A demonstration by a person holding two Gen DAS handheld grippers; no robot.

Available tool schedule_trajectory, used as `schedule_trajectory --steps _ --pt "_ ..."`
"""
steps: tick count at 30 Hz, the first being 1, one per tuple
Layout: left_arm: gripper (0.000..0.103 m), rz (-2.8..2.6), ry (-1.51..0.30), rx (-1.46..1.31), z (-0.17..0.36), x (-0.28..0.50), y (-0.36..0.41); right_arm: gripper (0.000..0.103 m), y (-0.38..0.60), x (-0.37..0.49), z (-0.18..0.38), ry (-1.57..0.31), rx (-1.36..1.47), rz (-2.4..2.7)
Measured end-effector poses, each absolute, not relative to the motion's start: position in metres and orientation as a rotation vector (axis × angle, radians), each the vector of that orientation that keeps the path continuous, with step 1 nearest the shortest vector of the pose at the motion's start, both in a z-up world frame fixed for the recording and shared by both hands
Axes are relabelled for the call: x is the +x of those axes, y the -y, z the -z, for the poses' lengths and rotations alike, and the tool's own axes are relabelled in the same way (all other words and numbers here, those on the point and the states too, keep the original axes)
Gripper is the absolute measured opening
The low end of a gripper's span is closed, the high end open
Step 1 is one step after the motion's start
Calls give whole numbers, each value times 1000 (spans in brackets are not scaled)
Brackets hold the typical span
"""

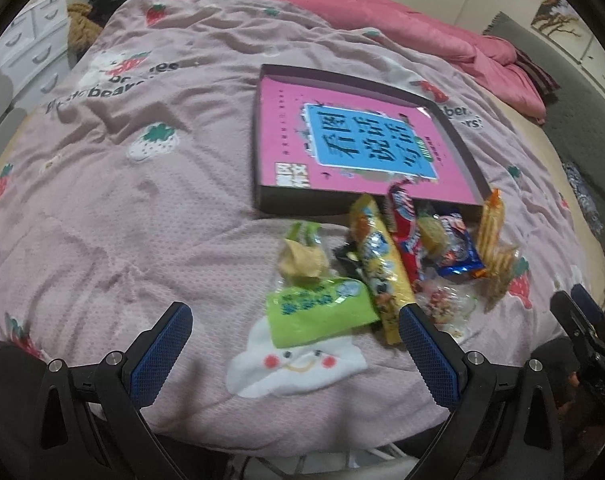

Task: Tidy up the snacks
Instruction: 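Move left gripper onto green snack bag while right gripper approaches clear-bagged pastry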

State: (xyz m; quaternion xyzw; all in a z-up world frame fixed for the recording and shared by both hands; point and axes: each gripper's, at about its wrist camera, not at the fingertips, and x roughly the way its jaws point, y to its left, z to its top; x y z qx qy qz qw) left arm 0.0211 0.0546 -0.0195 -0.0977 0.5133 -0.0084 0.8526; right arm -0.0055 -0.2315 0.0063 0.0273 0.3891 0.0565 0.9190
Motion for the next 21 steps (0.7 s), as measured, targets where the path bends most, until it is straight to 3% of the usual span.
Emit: schedule_trajectory --steps 21 --pt "102 84 -1132 -173 46 47 -48 103 246 31 32 -931 113 -126"
